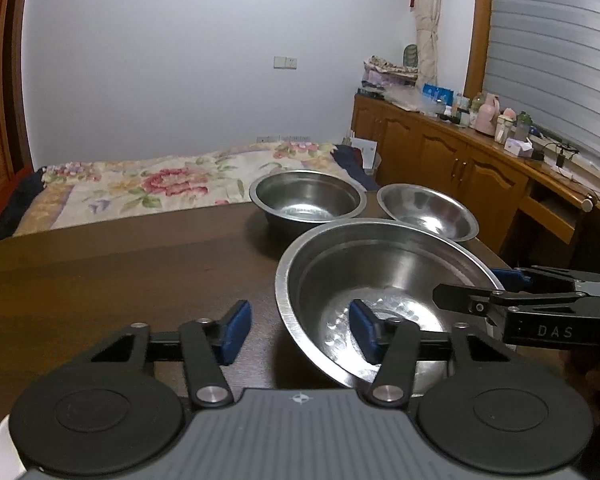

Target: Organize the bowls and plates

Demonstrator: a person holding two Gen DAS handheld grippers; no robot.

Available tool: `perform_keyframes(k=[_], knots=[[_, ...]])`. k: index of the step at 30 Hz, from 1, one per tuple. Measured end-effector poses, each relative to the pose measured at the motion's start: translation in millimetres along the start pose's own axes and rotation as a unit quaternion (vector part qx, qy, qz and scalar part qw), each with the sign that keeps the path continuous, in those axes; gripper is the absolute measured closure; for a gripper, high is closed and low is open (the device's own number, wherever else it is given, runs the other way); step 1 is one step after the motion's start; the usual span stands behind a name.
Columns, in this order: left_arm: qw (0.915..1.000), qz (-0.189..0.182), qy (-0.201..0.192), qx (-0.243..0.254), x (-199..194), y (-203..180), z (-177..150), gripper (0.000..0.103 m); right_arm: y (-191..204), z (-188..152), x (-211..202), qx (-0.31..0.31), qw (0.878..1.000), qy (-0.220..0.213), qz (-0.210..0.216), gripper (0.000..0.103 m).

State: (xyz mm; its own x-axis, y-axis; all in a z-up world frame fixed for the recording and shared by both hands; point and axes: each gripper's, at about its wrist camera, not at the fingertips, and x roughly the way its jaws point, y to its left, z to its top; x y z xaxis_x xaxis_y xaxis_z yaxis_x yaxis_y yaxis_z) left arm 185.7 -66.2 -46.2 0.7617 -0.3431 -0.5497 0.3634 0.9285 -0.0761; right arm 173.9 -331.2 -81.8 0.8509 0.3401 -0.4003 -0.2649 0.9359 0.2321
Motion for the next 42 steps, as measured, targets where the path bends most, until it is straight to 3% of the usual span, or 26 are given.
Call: perform_keyframes(k=[5, 10, 18, 42], knots=[[0.9999, -0.001, 0.014, -0.001, 8.3, -3.7, -2.0, 0.055, -0.7, 1.1, 4.3, 0.004, 1.0, 0.006, 0.009, 0.045], [0.9997, -0.001, 0.026, -0.002, 14.3, -4.0, -1.6, 0.069, -1.0, 0.5, 7.5, -0.001, 1.0, 0.008, 0.005, 0.055], [0.9998, 0.001, 0.022, -0.003, 3.2, -4.7, -2.9, 0.071, -2.3, 2.2, 1.1, 0.008, 1.0, 0.005, 0.001, 0.071], [0.9995, -0.006, 0.01, 0.028, -62.1, -23.0, -41.7, 0.071, 29.7, -22.9, -50.7, -0.02, 1.0, 0.015, 0.002, 0.071]])
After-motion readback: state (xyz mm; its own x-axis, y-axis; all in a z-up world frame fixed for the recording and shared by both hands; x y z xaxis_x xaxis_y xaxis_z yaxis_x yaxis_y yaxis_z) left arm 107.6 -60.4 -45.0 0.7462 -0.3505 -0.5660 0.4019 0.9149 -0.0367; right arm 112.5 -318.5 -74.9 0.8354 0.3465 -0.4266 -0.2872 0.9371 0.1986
